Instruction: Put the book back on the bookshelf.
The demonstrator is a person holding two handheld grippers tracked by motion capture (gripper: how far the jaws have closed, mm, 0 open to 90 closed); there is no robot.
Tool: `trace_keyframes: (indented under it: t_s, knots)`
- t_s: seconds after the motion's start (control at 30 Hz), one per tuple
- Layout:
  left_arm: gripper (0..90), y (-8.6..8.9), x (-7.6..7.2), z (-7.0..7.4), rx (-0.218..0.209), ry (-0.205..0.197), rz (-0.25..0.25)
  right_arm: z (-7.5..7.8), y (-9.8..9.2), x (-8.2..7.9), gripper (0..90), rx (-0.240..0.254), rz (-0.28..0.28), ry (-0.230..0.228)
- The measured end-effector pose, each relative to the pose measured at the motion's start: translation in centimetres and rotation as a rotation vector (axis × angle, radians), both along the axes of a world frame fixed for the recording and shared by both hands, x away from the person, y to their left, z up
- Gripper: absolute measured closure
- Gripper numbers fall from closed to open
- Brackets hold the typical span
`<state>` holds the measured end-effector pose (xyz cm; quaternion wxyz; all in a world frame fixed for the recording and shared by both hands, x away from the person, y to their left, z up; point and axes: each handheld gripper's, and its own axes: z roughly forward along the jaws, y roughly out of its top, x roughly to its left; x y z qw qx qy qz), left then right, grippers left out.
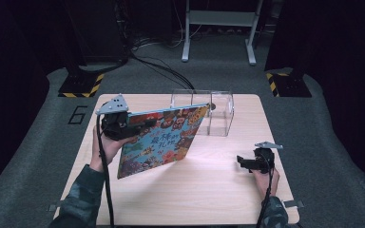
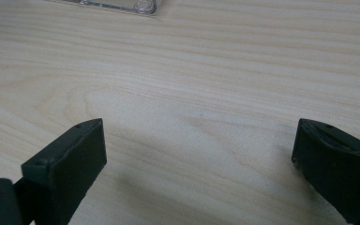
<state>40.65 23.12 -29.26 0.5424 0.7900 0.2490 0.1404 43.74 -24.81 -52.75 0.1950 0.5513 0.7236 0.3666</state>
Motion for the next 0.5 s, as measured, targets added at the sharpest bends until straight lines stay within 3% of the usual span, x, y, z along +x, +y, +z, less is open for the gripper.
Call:
trace_keyframes:
  t_s: [0.23,0.5]
  knots:
    - [80.8,0.6,0.5,1.1,0.024,-0.024,0.039,0.0,0.1,0.0,3.2,-0.008,-0.004,0.002]
    - [80.7,1.0,1.2,1.9,0.010,-0.039,0.077,0.0,0.1,0.0,3.9,-0.016,-0.001,-0.002]
